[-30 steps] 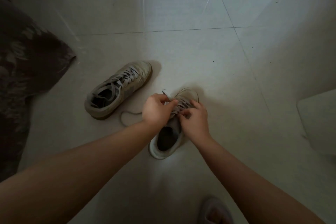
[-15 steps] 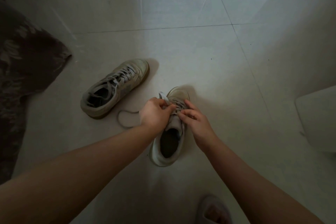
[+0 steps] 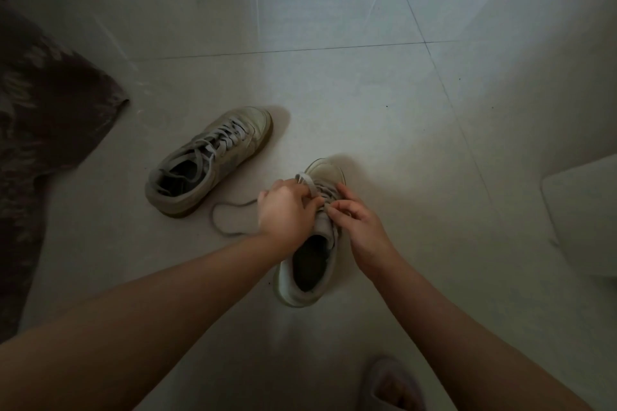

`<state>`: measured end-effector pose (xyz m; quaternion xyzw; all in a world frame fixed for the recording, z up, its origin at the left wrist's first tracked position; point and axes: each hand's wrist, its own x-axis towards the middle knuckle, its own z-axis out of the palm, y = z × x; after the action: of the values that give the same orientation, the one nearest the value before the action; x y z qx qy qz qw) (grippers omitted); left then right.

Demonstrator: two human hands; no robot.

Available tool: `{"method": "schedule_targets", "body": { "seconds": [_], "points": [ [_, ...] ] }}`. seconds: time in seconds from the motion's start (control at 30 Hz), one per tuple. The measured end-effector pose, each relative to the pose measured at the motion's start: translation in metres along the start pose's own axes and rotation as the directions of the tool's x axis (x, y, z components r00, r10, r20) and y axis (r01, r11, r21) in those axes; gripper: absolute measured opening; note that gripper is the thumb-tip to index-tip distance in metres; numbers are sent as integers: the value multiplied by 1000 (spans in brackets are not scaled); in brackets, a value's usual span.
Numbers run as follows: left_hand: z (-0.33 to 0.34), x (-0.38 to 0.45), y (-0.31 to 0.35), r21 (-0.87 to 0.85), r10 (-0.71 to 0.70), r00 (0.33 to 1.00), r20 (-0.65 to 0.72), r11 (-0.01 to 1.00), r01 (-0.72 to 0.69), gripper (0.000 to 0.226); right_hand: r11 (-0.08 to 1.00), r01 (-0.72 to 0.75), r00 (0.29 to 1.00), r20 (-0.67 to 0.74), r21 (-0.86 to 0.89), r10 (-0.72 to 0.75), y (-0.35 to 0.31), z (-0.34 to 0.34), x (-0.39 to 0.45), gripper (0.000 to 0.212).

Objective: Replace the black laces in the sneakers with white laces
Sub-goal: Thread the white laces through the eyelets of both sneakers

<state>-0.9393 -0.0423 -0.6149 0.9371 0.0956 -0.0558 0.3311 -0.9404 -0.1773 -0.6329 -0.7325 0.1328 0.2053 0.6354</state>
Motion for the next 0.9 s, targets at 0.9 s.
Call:
{"method": "schedule_targets", "body": {
  "seconds": [0.9],
  "points": [
    [9,-9,1,-617,-501,801,327,529,582,26,410,133,981,60,-902,-186,-27,9,-7,23]
  ]
}}
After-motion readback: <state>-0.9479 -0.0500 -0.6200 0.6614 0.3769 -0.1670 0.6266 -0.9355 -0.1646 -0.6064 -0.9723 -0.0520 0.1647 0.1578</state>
